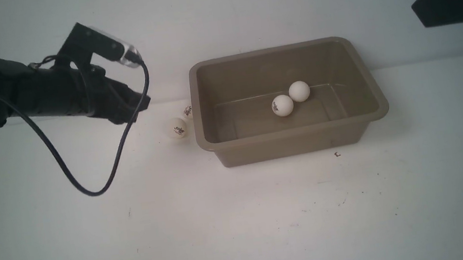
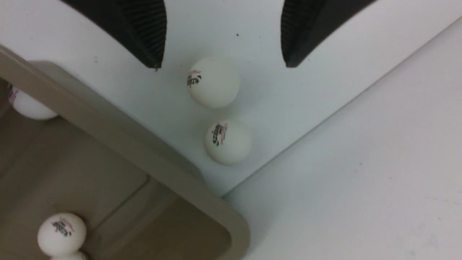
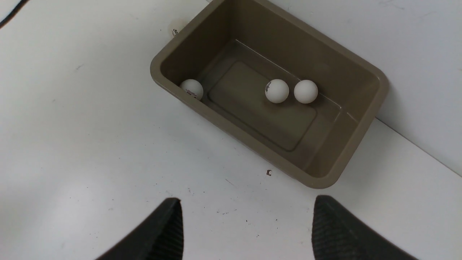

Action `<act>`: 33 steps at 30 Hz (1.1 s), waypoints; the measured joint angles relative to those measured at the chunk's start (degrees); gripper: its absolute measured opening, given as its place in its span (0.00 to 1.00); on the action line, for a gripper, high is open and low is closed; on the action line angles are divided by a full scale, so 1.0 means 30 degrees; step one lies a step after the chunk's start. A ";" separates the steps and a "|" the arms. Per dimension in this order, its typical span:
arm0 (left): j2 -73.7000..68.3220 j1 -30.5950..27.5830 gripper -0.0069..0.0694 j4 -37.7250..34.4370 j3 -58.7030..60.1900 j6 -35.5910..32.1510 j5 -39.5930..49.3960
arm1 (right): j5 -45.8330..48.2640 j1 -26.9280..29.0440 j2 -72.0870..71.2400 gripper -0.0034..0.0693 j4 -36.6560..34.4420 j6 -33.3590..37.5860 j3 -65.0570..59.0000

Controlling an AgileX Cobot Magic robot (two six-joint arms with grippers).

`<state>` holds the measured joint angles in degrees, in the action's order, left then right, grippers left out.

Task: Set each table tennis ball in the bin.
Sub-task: Use the left arm to clamp the table tennis ball closest to it

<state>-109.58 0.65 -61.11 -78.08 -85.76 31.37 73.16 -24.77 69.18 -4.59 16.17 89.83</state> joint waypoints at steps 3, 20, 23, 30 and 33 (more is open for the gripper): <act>-0.1018 0.0000 0.61 0.0199 -0.0766 -0.0395 0.1032 | 0.0000 0.0000 0.0000 0.65 -0.0345 -0.0017 0.0000; -0.6771 0.0000 0.61 0.3608 -0.9085 0.2889 0.5787 | 0.0016 0.0000 0.0000 0.65 -0.1020 -0.0017 0.0000; -0.7503 0.0000 0.61 0.4198 -1.0543 0.3901 0.6784 | 0.0016 0.0000 0.0000 0.65 -0.1020 -0.0017 0.0000; -0.8810 0.0020 0.61 0.5313 -1.2160 0.5472 0.7943 | 0.0016 0.0000 0.0000 0.65 -0.1036 -0.0017 0.0000; -0.9266 0.0078 0.61 0.5530 -1.2216 0.5509 0.7961 | 0.0016 0.0000 0.0000 0.65 -0.1036 -0.0017 0.0000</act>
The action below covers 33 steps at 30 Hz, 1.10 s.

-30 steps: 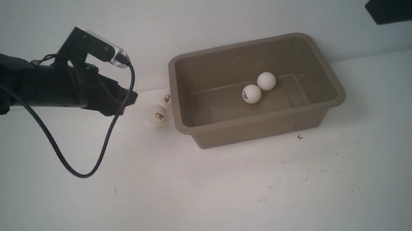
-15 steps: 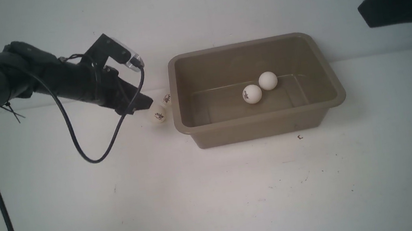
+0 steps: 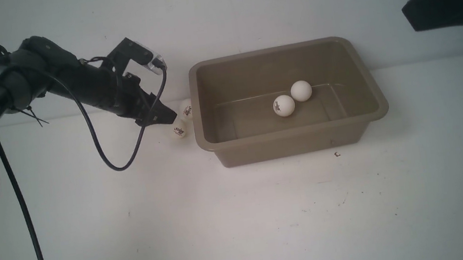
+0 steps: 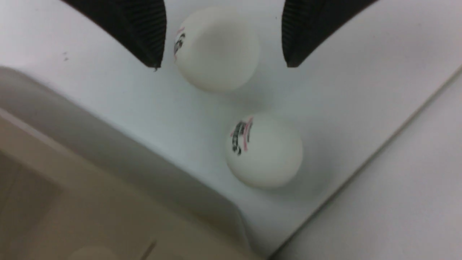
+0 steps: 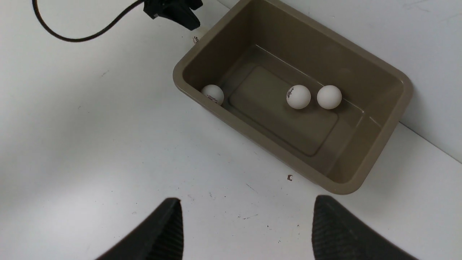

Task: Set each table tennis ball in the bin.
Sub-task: Use the left arm to clamp the table tennis ball closest to it

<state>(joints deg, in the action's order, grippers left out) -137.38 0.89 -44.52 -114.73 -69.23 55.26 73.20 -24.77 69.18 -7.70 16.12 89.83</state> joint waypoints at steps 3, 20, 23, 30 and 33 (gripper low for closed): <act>-0.0480 0.0145 0.61 0.0279 0.0000 0.0000 -0.0415 | 0.0000 0.0000 0.0000 0.65 0.0000 0.0000 0.0000; -0.0887 0.1250 0.47 0.3037 -0.0014 0.1134 -0.1479 | 0.0017 0.0000 0.0018 0.65 -0.0297 0.0015 0.0000; -0.0847 0.1250 0.25 0.3176 -0.0014 0.1137 -0.1291 | 0.0017 0.0000 0.0018 0.65 -0.0362 0.0015 0.0000; 0.0301 0.1128 0.09 0.3553 -0.0014 0.1154 -0.0358 | 0.0017 0.0000 0.0018 0.65 -0.0362 0.0015 0.0000; 0.0986 0.1003 0.09 0.3553 -0.0155 0.1154 -0.0288 | 0.0017 0.0000 0.0018 0.65 -0.0362 0.0015 0.0000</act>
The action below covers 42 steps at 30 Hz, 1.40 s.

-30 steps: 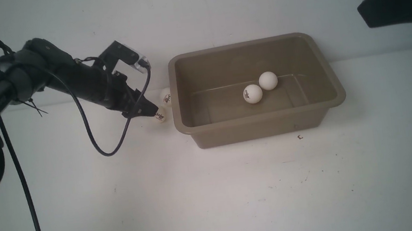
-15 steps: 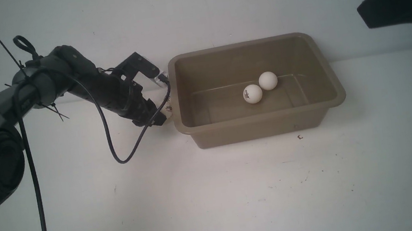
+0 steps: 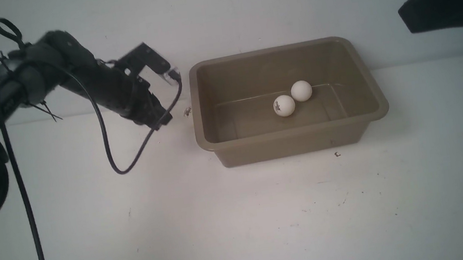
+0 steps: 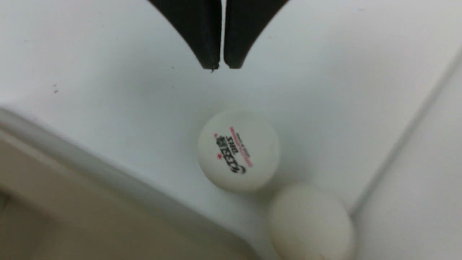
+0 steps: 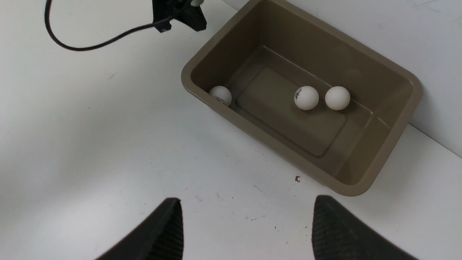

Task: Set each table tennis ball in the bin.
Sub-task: Use the left arm to clamp the table tennis ball closest to it

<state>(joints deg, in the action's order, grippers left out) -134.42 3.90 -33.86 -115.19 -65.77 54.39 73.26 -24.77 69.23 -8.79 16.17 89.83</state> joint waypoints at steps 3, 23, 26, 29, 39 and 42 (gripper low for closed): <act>0.0266 -0.0091 0.09 -0.0085 -0.0463 0.0000 0.0262 | 0.0000 0.0000 0.0000 0.65 0.0000 0.0048 0.0000; 0.0085 0.0446 0.75 -0.1801 -0.0555 -0.1532 -0.0305 | 0.0017 0.0000 0.0000 0.65 0.0058 0.0064 0.0000; -0.0283 0.1113 0.76 -0.0510 -0.0555 -0.1552 -0.0936 | 0.0017 0.0000 0.0000 0.65 0.0062 0.0064 0.0000; -0.0541 0.1454 0.76 0.0447 -0.0555 -0.1743 -0.1279 | 0.0017 0.0000 0.0000 0.65 0.0062 0.0064 0.0000; -0.1515 0.1615 0.76 0.1618 -0.0555 -0.1886 -0.2972 | 0.0017 0.0000 0.0000 0.65 0.0078 0.0064 0.0000; -0.1616 0.1615 0.76 0.1346 -0.0555 -0.1905 -0.3229 | 0.0017 0.0000 0.0000 0.65 0.0078 0.0064 0.0000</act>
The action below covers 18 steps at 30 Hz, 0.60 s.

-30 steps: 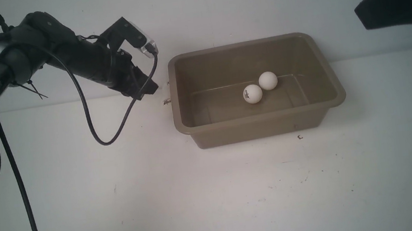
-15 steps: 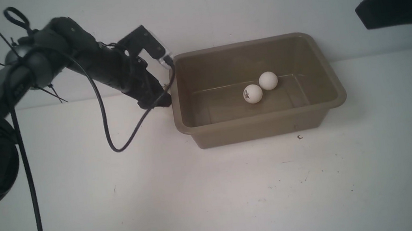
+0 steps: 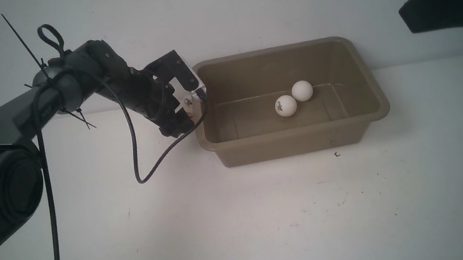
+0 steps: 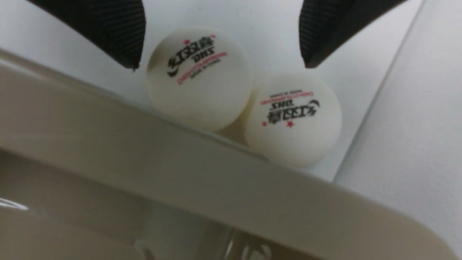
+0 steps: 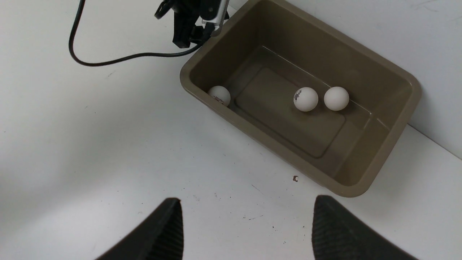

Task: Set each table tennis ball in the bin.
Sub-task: Use the left arm to clamp the table tennis ball closest to it

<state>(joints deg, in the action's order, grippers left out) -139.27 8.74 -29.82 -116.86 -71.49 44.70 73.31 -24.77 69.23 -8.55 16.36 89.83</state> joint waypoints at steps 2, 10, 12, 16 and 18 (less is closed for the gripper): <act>-0.0024 0.0000 0.76 -0.0161 0.0000 -0.0174 0.0000 | 0.0000 0.0000 0.0000 0.65 0.0000 0.0000 0.0000; -0.0037 0.0000 0.76 -0.2338 0.0000 -0.2247 0.0391 | 0.0000 0.0000 0.0000 0.65 0.0000 0.0000 0.0000; -0.0037 0.0000 0.76 -0.2669 0.0000 -0.2399 0.0225 | 0.0000 0.0000 0.0000 0.65 0.0000 0.0000 0.0000; -0.0172 0.0000 0.76 -0.2814 0.0000 -0.2496 0.0084 | 0.0000 0.0000 0.0000 0.65 0.0000 0.0000 0.0000; -0.0537 0.0000 0.73 -0.2883 -0.0023 -0.2477 0.0084 | 0.0000 0.0000 0.0000 0.65 0.0000 0.0000 0.0000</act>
<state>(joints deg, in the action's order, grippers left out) -140.88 8.74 -38.47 -116.93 -78.92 44.96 73.31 -24.77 69.23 -8.55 16.36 89.83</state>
